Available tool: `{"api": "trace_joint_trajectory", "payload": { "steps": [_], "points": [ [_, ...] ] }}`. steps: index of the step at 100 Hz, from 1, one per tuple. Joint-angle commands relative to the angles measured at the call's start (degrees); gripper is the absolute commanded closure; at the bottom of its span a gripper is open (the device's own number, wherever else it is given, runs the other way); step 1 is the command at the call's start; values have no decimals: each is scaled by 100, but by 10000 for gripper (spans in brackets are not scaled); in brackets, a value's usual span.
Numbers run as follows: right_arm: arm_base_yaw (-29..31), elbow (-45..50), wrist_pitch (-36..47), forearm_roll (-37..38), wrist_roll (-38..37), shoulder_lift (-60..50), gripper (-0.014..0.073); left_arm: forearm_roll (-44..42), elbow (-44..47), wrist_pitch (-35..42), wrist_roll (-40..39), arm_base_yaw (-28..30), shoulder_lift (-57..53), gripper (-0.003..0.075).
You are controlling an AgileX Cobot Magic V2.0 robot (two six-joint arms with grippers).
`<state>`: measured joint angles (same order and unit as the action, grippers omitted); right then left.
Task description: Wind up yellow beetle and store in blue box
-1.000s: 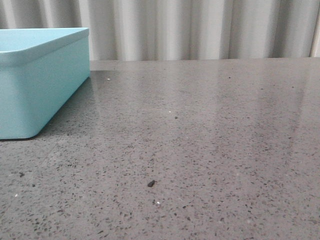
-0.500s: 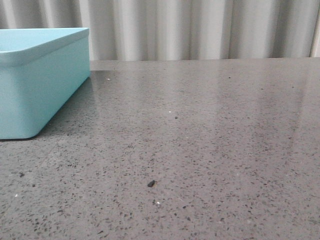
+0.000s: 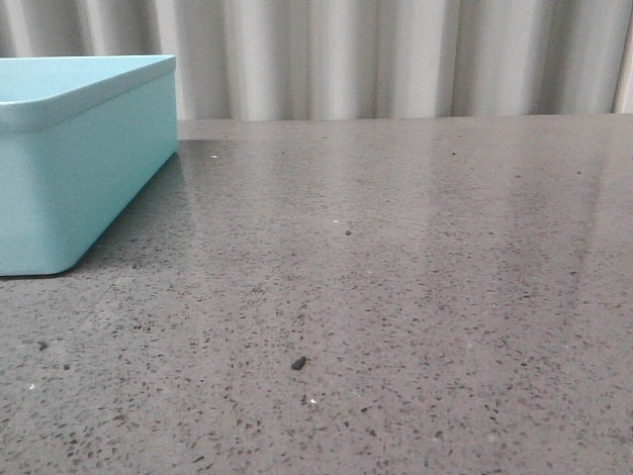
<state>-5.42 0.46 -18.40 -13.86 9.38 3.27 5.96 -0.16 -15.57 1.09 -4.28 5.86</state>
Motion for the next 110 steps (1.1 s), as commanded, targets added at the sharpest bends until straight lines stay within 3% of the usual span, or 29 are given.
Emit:
{"api": "trace_joint_trajectory", "payload": {
  "steps": [1, 22, 110],
  "points": [
    [194, 154, 246, 36, 6, 80, 635, 53, 157, 385, -49, -1, 69, 741],
    [542, 154, 217, 16, 6, 80, 635, 53, 157, 385, -49, -1, 69, 741],
    [540, 154, 260, 16, 6, 80, 635, 53, 157, 385, -49, -1, 69, 741]
  ]
}}
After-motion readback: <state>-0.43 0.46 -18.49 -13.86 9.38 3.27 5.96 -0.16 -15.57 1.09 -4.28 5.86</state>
